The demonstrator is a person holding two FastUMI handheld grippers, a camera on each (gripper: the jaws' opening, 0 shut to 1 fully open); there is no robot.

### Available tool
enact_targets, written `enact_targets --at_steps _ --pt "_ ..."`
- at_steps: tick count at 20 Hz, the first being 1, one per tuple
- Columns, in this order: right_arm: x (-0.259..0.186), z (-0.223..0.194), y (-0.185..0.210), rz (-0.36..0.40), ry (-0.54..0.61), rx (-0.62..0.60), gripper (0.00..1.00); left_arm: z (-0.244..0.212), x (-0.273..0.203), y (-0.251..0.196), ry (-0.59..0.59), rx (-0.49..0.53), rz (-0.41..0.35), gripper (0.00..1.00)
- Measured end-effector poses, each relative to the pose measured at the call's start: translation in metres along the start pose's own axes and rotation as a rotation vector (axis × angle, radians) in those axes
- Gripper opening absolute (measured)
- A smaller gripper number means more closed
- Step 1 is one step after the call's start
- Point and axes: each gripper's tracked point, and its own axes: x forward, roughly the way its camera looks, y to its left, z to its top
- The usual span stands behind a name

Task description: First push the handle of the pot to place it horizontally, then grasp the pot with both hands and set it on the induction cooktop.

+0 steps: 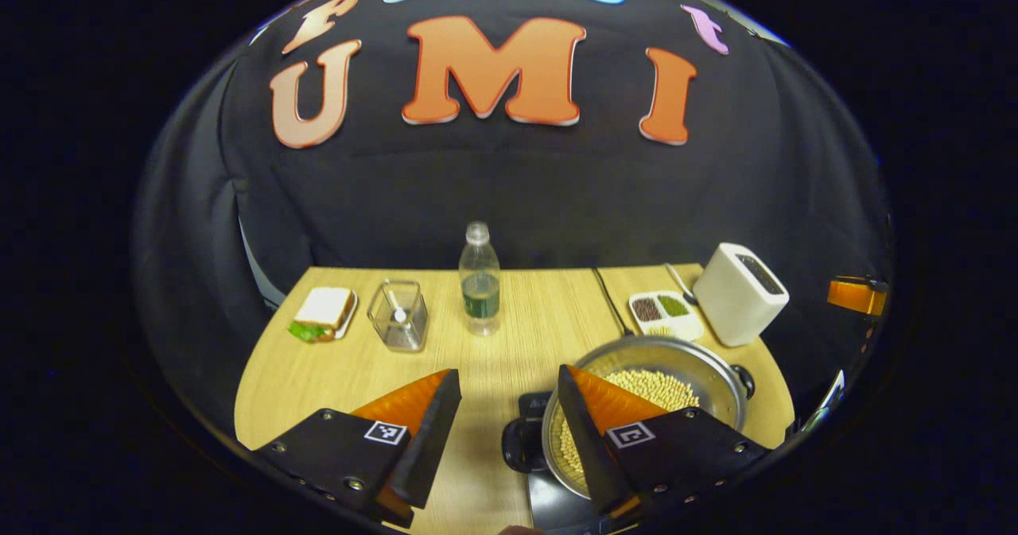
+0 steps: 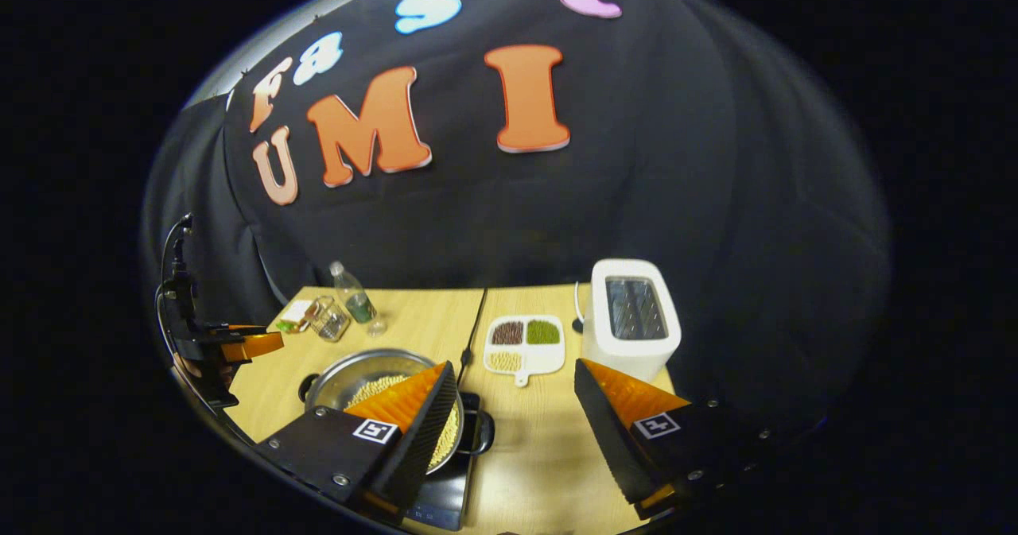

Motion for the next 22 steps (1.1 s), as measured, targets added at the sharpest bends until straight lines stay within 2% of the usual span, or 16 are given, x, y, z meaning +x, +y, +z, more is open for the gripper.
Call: enact_targets --at_steps 3,4,5,9,15,18,21,22 --pt "-0.039 0.064 0.0 -0.006 -0.15 -0.062 0.93 0.073 -0.036 0.007 -0.162 -0.01 -0.002 0.78" --pt "-0.057 0.086 0.0 -0.012 -0.193 -0.07 0.93 0.091 -0.05 0.008 -0.213 -0.017 -0.002 0.9" --pt "-0.074 0.107 -0.002 -0.019 -0.237 -0.072 0.93 0.113 -0.06 0.009 -0.269 -0.026 0.0 0.92" --pt "-0.121 0.161 0.014 -0.011 -0.377 -0.102 0.93 0.198 -0.127 0.024 -0.496 -0.075 -0.009 0.91" --pt "-0.178 0.23 0.039 -0.013 -0.527 -0.165 0.93 0.287 -0.234 0.035 -0.797 -0.106 0.0 0.89" --pt "-0.206 0.256 0.054 0.02 -0.589 -0.164 0.98 0.31 -0.277 0.042 -0.883 -0.072 0.058 0.88" --pt "-0.228 0.283 0.056 0.025 -0.654 -0.146 0.97 0.316 -0.292 0.046 -0.929 -0.072 0.09 0.88" --pt "-0.234 0.287 0.055 0.027 -0.664 -0.147 0.93 0.319 -0.296 0.046 -0.942 -0.092 0.088 0.89"
